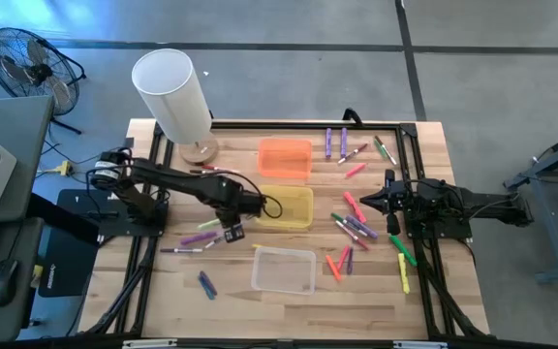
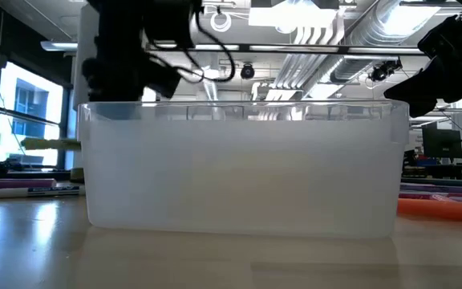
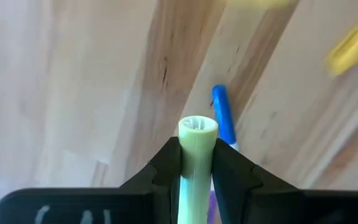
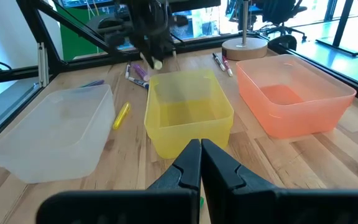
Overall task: Pick & Place Markers
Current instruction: Put the light green highlighter pen into the orange bin
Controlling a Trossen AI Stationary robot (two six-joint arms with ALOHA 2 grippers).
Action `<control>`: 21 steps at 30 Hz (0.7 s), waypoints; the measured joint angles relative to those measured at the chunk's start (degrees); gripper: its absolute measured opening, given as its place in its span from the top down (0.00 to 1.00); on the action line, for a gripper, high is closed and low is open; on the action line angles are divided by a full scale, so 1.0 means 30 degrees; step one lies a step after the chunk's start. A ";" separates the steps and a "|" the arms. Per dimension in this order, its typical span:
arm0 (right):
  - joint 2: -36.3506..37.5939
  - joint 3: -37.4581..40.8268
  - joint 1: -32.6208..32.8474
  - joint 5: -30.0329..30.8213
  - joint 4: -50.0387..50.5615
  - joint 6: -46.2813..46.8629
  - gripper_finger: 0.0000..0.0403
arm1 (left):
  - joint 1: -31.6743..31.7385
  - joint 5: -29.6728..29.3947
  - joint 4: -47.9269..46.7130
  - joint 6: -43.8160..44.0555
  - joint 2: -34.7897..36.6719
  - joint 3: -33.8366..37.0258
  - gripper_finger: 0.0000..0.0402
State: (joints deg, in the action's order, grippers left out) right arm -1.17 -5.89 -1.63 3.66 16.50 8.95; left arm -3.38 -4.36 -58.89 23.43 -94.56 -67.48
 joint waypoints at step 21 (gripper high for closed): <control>0.0000 -0.0015 0.0000 -0.0003 0.0043 0.0000 1.00 | 0.5166 -0.1912 -0.1786 -0.8623 -0.6426 -1.6684 0.85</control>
State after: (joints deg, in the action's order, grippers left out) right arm -1.17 -5.93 -1.63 3.65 16.63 8.95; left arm 12.12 -10.10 -64.25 -2.44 -113.84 -117.53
